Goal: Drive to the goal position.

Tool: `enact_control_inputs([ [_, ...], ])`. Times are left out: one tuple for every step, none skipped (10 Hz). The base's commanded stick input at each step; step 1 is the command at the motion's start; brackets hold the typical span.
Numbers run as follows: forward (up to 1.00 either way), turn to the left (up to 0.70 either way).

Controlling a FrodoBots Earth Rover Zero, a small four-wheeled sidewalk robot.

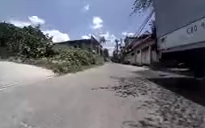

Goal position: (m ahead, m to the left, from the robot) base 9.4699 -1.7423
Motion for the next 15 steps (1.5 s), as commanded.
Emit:
enact_control_inputs([
  [1.00,0.08],
  [1.00,0.08],
  [1.00,0.08],
  [1.00,0.08],
  [1.00,-0.04],
  [1.00,-0.28],
  [1.00,-0.32],
  [1.00,-0.32],
  [1.00,-0.19],
  [1.00,0.06],
  [1.00,0.08],
  [1.00,0.08],
  [1.00,0.08],
  [1.00,0.08],
  [1.00,-0.18],
])
